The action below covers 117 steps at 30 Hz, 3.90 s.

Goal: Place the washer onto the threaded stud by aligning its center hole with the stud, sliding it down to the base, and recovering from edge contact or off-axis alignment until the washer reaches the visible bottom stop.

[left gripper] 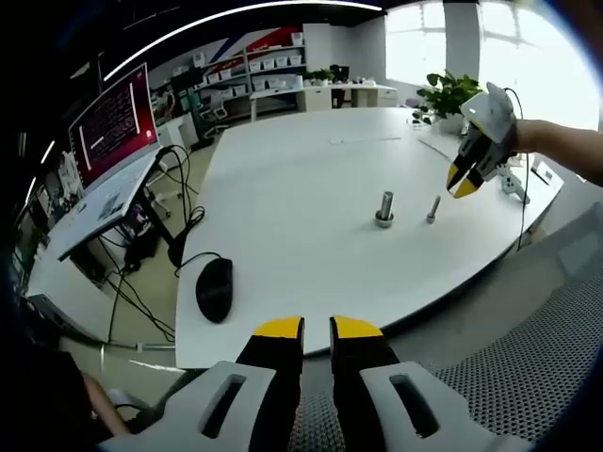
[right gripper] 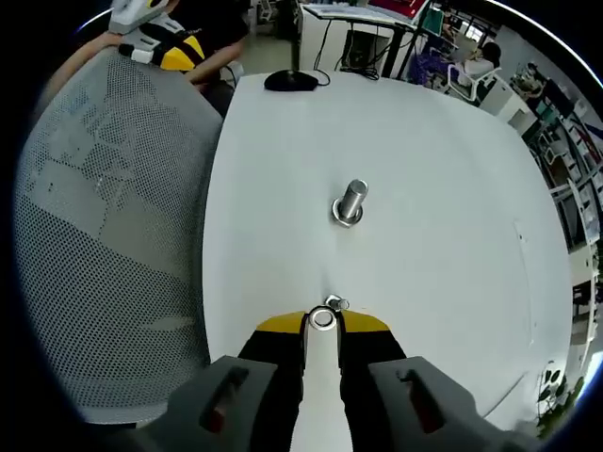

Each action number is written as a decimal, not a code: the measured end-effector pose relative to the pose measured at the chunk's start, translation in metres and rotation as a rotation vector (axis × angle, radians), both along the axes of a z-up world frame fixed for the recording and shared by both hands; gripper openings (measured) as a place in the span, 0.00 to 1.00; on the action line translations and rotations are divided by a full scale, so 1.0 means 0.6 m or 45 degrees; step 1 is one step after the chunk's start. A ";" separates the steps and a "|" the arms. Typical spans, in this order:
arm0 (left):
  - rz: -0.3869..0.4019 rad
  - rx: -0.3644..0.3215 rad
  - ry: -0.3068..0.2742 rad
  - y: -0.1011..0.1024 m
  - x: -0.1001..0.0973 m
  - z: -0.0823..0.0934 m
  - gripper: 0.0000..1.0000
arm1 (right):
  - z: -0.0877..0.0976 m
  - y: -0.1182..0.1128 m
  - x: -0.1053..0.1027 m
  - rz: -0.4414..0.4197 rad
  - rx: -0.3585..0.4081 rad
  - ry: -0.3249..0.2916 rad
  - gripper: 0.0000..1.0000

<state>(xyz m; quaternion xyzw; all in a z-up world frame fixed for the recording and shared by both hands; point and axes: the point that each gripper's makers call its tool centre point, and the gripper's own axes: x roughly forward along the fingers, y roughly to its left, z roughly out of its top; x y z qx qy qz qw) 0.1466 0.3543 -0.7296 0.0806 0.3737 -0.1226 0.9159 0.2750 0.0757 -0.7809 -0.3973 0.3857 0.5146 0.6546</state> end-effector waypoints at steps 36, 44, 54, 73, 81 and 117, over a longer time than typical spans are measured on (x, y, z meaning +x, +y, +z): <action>0.013 -0.001 0.002 0.002 0.002 0.001 0.08 | -0.040 0.000 0.032 0.015 -0.042 0.020 0.14; 0.019 -0.004 -0.003 0.003 0.003 0.001 0.08 | -0.060 0.006 0.026 0.040 -0.078 0.049 0.14; 0.023 -0.008 -0.007 0.003 0.004 0.002 0.08 | -0.088 0.004 0.019 0.046 -0.115 0.074 0.14; 0.026 -0.007 -0.001 0.004 0.003 0.001 0.08 | -0.127 -0.003 0.016 0.065 -0.169 0.099 0.14; 0.032 -0.011 -0.004 0.004 0.004 0.001 0.08 | -0.126 -0.004 0.015 0.077 -0.186 0.083 0.14; 0.075 -0.030 -0.052 0.008 0.008 0.010 0.08 | 0.076 0.002 0.008 -0.040 0.259 -0.136 0.48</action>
